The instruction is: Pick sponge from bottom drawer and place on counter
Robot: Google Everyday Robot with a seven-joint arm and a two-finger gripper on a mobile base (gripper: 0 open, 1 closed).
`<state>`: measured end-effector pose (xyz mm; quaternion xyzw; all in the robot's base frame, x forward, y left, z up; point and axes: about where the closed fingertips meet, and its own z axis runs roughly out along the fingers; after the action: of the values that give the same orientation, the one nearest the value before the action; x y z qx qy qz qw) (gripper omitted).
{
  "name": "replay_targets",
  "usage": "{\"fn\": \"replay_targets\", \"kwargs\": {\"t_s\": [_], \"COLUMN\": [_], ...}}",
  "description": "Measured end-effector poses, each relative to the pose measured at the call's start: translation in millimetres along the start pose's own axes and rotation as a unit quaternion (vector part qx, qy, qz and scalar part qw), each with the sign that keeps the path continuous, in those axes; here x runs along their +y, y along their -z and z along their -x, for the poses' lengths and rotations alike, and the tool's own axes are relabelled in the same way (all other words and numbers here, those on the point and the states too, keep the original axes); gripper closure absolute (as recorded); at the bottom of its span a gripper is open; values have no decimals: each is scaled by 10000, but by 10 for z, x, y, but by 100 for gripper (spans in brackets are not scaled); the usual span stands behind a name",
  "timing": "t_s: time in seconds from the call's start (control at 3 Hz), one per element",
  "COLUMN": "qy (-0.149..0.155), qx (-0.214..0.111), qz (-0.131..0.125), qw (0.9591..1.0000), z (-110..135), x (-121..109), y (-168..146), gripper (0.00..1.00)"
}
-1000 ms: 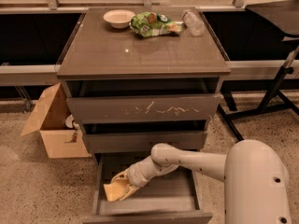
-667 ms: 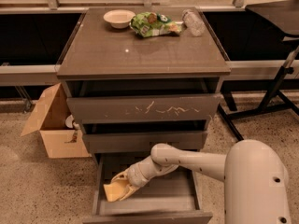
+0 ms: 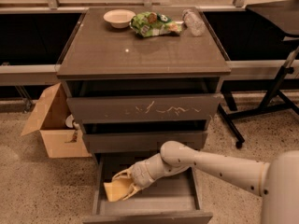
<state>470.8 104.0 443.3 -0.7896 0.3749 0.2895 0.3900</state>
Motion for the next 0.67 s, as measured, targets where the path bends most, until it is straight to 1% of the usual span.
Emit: {"fn": "replay_targets", "kwargs": {"t_s": [0.33, 0.67], "qy": [394, 886], "qx": [-4, 20], "qz": [-81, -278], "qw": [9992, 9957], "z": [471, 911], "x": [-62, -85], "y": [348, 819], "gripper": [100, 100]}}
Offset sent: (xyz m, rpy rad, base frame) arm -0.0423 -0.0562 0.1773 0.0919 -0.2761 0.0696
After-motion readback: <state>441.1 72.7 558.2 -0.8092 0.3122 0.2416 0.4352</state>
